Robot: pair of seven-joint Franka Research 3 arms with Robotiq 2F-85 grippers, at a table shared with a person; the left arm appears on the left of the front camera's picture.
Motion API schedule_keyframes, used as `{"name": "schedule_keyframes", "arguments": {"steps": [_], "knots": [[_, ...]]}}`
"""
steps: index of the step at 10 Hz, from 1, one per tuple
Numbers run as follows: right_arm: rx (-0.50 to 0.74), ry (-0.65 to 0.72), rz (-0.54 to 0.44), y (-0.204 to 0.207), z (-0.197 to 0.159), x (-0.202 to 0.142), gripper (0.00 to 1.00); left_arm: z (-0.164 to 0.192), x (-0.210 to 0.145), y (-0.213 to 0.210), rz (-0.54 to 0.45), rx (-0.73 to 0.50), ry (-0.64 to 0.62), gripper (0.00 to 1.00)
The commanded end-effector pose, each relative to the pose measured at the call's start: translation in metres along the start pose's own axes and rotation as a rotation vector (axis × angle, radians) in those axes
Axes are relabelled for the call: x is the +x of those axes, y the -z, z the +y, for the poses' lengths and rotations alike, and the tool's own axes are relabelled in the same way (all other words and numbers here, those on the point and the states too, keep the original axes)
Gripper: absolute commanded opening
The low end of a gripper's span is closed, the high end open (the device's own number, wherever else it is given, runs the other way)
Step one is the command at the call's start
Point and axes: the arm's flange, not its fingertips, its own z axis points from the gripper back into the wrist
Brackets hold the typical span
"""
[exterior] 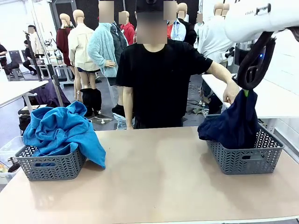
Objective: Sort the tops and bottoms.
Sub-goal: Sort the clothes according to human instructions.
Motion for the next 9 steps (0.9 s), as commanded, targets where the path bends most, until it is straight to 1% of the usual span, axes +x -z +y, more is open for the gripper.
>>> {"name": "schedule_keyframes", "arguments": {"steps": [1,3,4,5,7,9], "knots": [[0.086,0.028,0.008,0.040,0.005,0.010,0.00,0.001,0.000,-0.001,-0.002,0.002,0.003,1.00],[0.105,0.092,0.084,0.067,0.004,0.015,0.00,0.001,0.000,-0.001,-0.002,0.002,0.003,1.00],[0.121,0.107,0.105,0.072,0.002,0.014,0.05,0.001,0.000,-0.001,-0.002,0.002,0.003,1.00],[0.131,0.116,0.118,0.073,-0.001,0.013,0.23,0.001,0.000,-0.001,-0.002,0.002,0.003,1.00],[0.110,0.122,0.125,0.067,0.000,0.008,0.61,0.001,0.000,-0.001,-0.002,0.002,0.003,1.00],[0.092,0.150,0.095,0.052,-0.005,0.000,0.98,0.001,0.000,-0.001,-0.002,0.002,0.003,1.00]]}}
